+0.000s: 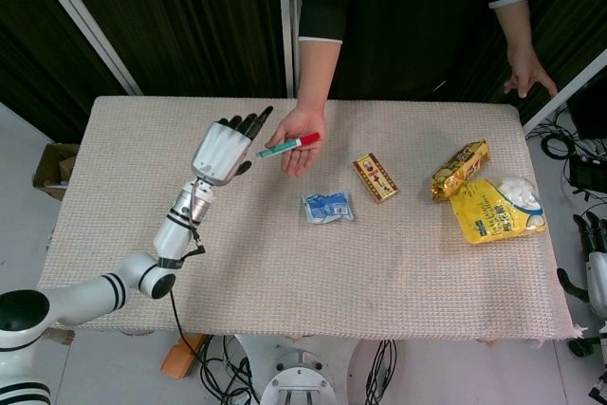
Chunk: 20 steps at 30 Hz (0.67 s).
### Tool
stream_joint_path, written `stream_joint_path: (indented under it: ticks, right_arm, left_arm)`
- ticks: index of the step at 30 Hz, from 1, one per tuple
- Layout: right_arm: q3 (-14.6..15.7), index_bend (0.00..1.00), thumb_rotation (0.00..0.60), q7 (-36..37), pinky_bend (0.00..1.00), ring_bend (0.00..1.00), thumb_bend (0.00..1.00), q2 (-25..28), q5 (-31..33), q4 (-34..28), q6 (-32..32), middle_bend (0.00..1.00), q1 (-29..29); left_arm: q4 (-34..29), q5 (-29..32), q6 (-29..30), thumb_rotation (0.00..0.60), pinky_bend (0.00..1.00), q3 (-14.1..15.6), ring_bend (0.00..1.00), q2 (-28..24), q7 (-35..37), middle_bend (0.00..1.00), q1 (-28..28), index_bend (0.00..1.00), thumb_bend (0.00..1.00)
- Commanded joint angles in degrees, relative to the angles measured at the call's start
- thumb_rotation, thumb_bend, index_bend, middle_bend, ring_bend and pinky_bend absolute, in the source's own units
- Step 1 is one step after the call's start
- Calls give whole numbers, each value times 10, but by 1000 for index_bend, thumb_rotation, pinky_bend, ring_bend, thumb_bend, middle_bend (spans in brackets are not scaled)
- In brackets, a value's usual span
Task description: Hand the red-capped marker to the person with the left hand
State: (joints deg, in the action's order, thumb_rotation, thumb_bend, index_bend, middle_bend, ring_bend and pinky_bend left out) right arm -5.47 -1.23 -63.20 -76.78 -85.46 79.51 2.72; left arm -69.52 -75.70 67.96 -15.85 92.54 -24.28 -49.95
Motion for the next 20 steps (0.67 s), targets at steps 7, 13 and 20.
stream_joint_path:
  ticks: [7, 13, 20]
  right_arm:
    - [2, 0, 600, -4, 0, 0, 203, 0, -25, -11, 9, 0, 7]
    - [9, 0, 600, -47, 0, 0, 181, -28, -65, 6, 53, 0, 3]
    - [12, 0, 600, -81, 0, 0, 183, -41, -71, -9, 67, 0, -1]
  left_arm:
    - [-356, -11, 164, 548, 345, 123, 179, -303, 45, 171, 268, 59, 91]
    - [-288, -116, 263, 292, 203, 245, 68, -301, 115, 84, 408, 59, 91]
    - [-225, -150, 306, 284, 201, 251, 67, -266, 133, 79, 460, 58, 91]
